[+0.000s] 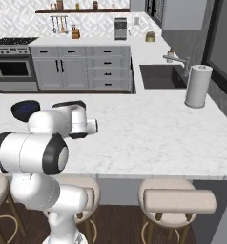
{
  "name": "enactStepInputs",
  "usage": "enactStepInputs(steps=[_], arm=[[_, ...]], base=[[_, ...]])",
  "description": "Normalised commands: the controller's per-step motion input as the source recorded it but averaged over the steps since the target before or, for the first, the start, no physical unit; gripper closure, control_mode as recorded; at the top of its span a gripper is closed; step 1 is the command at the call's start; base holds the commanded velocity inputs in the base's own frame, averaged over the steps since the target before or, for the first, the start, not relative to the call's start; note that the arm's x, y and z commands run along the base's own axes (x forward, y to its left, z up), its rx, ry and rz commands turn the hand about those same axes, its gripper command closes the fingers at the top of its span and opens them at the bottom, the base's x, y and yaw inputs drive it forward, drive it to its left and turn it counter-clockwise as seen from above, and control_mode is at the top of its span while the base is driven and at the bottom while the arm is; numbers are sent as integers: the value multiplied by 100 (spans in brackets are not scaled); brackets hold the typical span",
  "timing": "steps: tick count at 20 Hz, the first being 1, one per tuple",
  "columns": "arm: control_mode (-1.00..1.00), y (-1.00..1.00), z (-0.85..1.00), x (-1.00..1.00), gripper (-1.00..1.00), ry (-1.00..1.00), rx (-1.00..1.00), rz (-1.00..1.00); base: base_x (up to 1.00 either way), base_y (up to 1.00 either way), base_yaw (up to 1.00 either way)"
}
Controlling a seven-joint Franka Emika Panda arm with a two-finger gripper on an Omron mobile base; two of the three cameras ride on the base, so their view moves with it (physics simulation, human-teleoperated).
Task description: Take a straw from the drawer in front and place it inside the glass cup on the dining counter.
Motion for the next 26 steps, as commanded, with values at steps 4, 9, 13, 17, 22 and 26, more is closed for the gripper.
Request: enactStepInputs(steps=[4,9,13,17,22,26], arm=[[-100,0,8,-18,100,-13,0,0],[-100,5,15,-26,100,-10,1,0],[-100,3,3,-16,100,-4,2,0],[-100,0,0,0,100,0,5,0],[-100,0,-11,0,100,0,9,0],[-100,0,-34,0,100,3,8,0]], base=[[0,0,0],[0,0,0],[0,0,0],[0,0,0],[0,0,0],[0,0,0]])
